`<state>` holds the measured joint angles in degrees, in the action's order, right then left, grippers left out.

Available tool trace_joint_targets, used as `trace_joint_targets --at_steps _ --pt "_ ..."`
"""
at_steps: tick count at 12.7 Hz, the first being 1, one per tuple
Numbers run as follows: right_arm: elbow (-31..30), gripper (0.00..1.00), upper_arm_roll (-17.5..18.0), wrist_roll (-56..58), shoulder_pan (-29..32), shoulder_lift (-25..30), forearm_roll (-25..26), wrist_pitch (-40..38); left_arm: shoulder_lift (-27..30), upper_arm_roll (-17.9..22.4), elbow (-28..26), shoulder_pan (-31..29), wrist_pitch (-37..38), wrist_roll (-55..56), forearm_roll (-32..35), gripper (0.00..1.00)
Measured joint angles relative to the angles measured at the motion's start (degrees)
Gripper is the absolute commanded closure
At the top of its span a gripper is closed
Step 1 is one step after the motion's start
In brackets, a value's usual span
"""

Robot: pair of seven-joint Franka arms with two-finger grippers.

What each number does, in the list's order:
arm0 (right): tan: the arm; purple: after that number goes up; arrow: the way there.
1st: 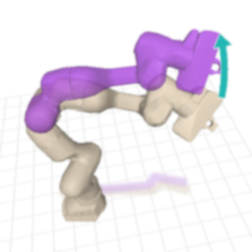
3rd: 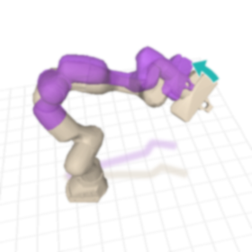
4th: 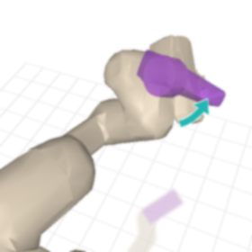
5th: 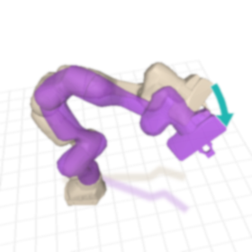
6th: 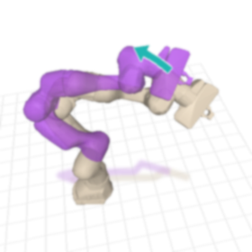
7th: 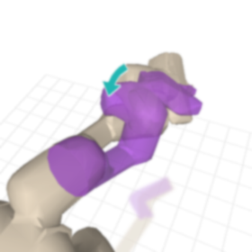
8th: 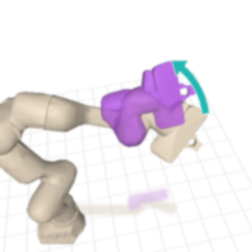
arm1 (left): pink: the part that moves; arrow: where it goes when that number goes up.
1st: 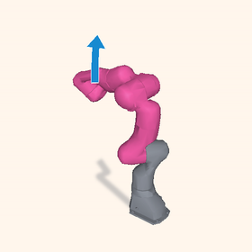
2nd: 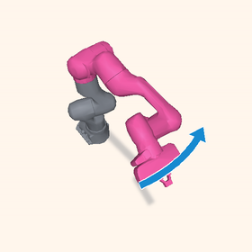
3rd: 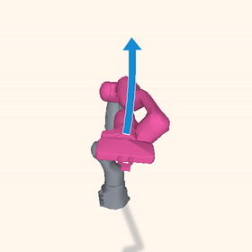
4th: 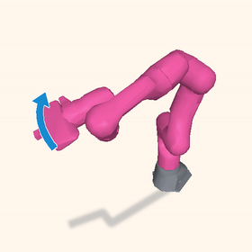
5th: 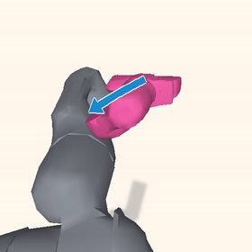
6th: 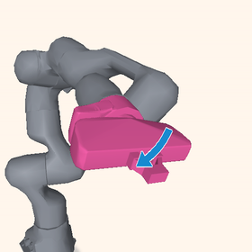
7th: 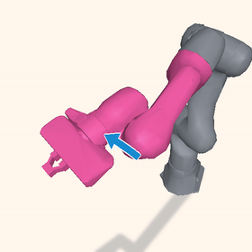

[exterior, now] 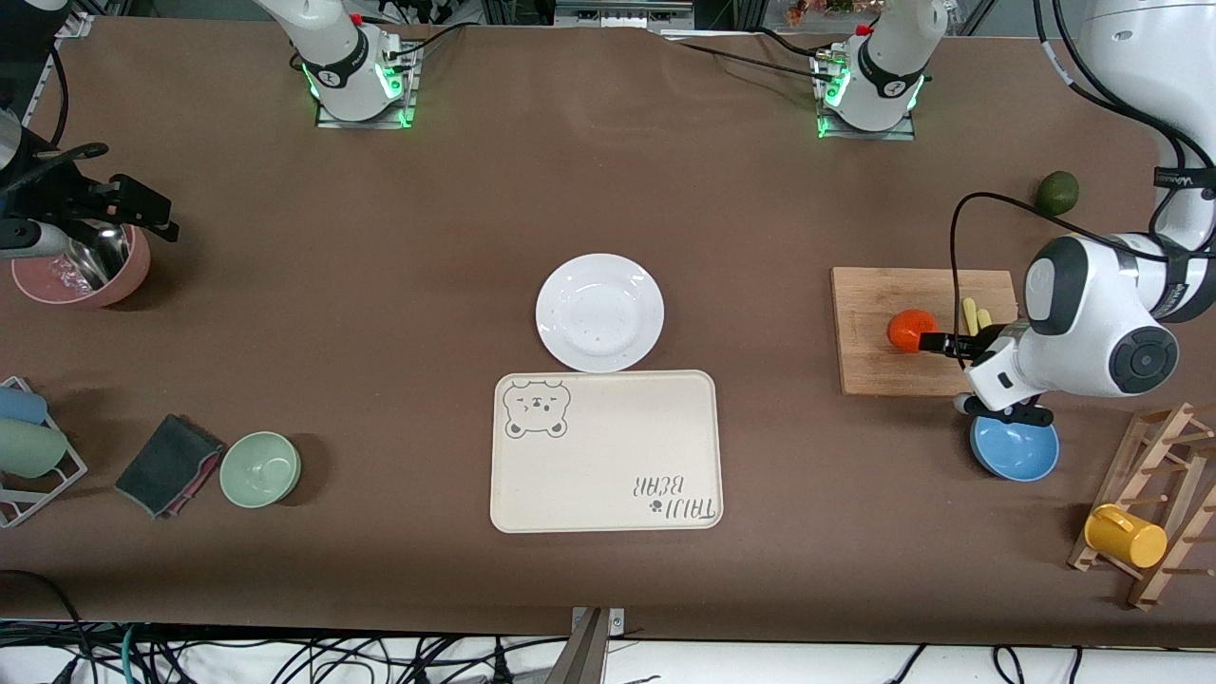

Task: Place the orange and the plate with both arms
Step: 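Reach the left gripper down to the orange on the cutting board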

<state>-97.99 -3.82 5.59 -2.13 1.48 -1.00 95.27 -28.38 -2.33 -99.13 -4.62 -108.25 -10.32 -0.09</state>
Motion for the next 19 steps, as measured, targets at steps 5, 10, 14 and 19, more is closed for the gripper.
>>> trace_joint_targets --at_steps 5,10,14,19 --pt "0.00 0.00 0.00 0.00 -0.01 0.01 0.00 0.00 0.09 0.04 -5.50 -0.40 -6.13 0.52 0.00 0.00" --pt "0.00 0.00 0.36 0.02 -0.16 0.01 0.00 0.00 0.21 0.04 -8.74 -0.59 -7.78 1.52 -1.00 0.00" --pt "0.00 0.00 0.42 0.02 -0.20 0.01 0.00 0.00 0.21 0.00 -10.22 -0.59 -8.70 2.00 -1.37 0.00" --pt "0.00 0.00 0.42 0.02 -0.20 0.01 0.00 0.00 0.05 -0.02 -10.82 -0.59 -8.71 2.09 -1.39 0.01"
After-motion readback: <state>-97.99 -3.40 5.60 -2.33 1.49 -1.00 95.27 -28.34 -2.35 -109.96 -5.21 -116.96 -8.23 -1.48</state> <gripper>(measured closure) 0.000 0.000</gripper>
